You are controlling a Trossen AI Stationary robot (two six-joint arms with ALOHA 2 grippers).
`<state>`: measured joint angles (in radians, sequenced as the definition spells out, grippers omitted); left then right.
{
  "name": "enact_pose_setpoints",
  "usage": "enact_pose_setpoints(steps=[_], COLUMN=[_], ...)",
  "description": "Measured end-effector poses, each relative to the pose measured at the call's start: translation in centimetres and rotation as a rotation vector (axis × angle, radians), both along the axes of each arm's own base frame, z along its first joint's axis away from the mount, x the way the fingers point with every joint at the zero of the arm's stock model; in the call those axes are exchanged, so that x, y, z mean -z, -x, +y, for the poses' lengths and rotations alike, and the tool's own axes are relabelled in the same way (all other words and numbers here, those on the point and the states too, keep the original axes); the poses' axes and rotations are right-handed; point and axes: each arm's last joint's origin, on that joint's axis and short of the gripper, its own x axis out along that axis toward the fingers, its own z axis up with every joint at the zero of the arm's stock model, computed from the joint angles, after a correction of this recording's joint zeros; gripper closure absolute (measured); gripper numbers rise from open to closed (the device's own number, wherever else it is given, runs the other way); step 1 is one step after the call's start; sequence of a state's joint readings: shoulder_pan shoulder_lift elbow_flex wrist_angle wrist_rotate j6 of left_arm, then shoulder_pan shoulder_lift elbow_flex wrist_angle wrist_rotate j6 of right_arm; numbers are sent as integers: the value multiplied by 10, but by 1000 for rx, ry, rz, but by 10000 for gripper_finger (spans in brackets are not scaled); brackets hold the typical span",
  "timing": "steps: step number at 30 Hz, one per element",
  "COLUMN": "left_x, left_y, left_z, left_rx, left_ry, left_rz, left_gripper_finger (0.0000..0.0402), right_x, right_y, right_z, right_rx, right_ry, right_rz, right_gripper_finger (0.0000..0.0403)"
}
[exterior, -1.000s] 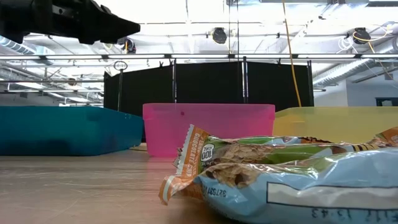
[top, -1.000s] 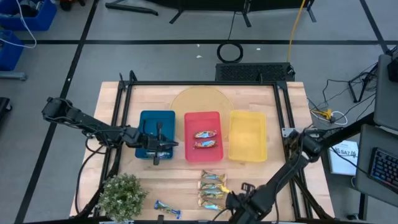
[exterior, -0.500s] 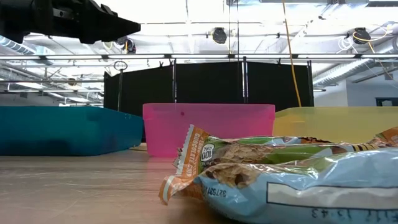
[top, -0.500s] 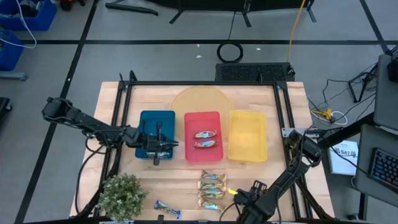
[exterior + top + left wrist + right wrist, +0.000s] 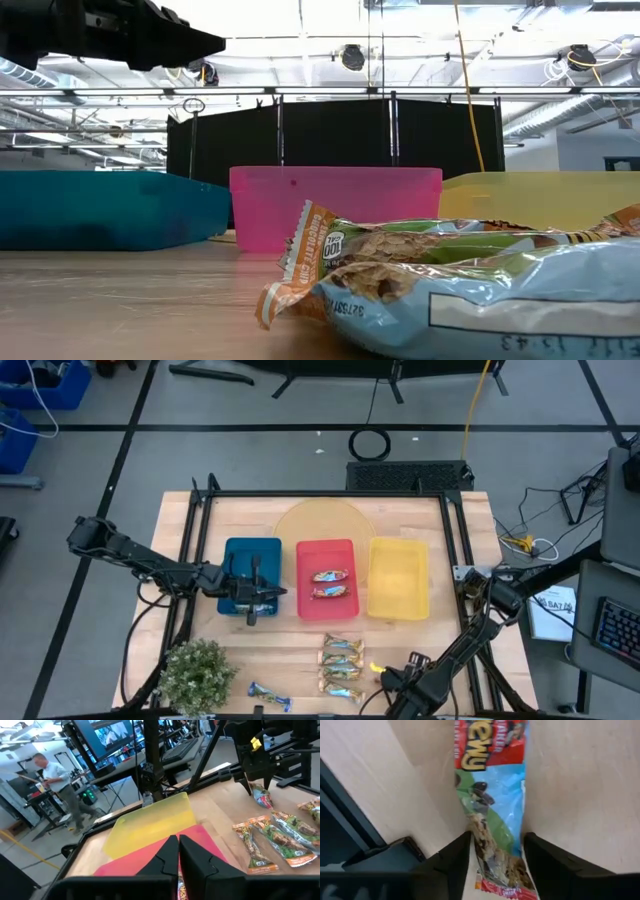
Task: Pick and place Granola Bars by type
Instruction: Put the red granola bar into the red bin
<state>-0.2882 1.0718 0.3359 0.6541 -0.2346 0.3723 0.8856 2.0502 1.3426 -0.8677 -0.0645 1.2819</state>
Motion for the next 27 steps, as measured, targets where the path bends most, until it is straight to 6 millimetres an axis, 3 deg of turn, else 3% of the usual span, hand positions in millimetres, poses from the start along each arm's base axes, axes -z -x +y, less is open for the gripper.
enact_pose_setpoints(steps=[6,10,15,18,22,27], left_x=[0,0,0,1,1,1], left_y=[0,0,0,0,0,0], left_z=[0,0,0,0,0,0], left_rx=[-1,-1,-1,-1,-1,-3], left_ry=[19,19,20,19,20,37], left_rz=[1,1,1,7,9,10], left_gripper_finger=[397,383,356,346,346,355], right_x=[0,-11,-35,-61,-93,-131], right_y=[-3,-7,-11,-17,-25,-47], right_z=[-2,-5,-11,-20,-43,-95], right_rx=[-52,-41,-77,-100,-157,-235], right_ry=[-7,-39,-78,-83,-32,30], right_rz=[-7,-31,-125,-255,-388,-524], right_gripper_finger=[315,363,369,358,361,373])
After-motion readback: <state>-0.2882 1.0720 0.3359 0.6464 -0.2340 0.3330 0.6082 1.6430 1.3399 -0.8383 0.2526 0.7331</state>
